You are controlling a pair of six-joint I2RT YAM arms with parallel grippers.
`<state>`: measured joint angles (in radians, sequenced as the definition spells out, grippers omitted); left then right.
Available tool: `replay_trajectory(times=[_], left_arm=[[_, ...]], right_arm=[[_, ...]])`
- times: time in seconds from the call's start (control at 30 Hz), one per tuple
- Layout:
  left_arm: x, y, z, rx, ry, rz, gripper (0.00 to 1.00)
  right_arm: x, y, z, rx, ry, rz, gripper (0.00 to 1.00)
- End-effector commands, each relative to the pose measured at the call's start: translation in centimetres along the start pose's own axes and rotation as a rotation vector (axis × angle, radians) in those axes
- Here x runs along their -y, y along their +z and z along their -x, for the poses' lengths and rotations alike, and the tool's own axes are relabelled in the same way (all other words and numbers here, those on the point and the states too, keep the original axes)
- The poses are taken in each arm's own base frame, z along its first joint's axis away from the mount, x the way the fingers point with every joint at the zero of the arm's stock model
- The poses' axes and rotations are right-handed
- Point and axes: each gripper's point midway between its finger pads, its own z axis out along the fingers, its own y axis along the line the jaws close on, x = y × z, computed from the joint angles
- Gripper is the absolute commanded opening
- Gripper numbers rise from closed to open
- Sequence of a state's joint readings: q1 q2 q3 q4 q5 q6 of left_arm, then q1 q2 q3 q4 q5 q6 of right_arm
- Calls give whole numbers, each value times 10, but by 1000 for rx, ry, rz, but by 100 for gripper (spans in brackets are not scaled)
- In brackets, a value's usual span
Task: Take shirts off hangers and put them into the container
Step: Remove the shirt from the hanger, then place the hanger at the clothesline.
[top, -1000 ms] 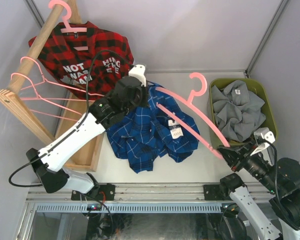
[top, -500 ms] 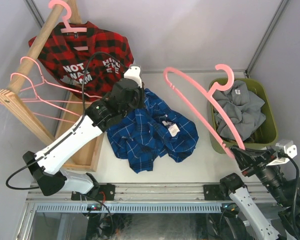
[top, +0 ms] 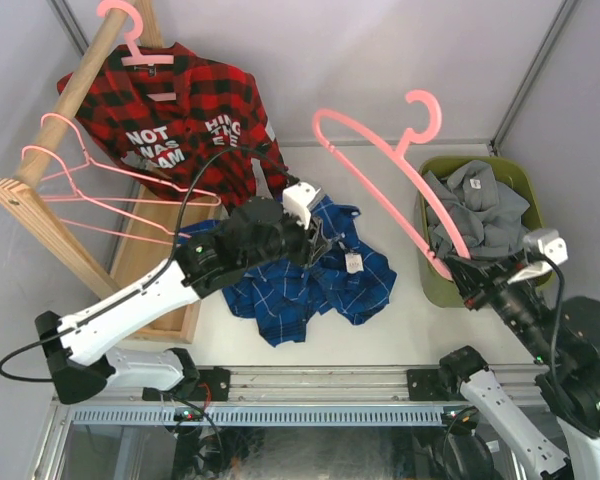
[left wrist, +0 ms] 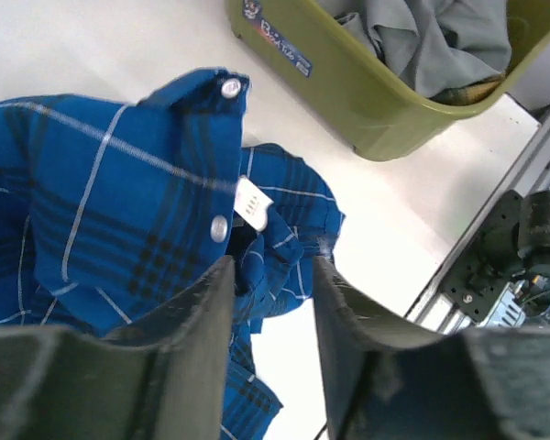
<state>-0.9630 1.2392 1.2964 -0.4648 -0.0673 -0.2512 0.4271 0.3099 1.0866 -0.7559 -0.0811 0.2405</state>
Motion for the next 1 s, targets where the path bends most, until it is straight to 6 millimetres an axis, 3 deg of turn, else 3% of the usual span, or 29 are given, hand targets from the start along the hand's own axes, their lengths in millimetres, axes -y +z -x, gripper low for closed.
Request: replay_trajectory(times=[0.0,0.1,0.27,0.5,0.67,0.9,0.97], left_arm=[[0,-35,26,156,39,-6,49],[-7,-54,29,203,37,17,61],[1,-74,18,246,46,-65,65],[2,-82,-42,204,-9,-146,71],[-1,-93,-69,194,-32,-167,72],[-5,-102,-80,189,-43,-164,72],[-3,-102,-81,180,-46,-170,72]], right_arm=[[-17,28,19,43,-33,102,0],[-27,40,16,13,-34,161,0],[-45,59,10,-32,-43,280,0],[-69,97,12,-51,-27,434,0],[-91,131,13,-70,-26,531,0],[-136,193,22,-95,-16,629,0],[-145,214,25,-74,-88,654,0]])
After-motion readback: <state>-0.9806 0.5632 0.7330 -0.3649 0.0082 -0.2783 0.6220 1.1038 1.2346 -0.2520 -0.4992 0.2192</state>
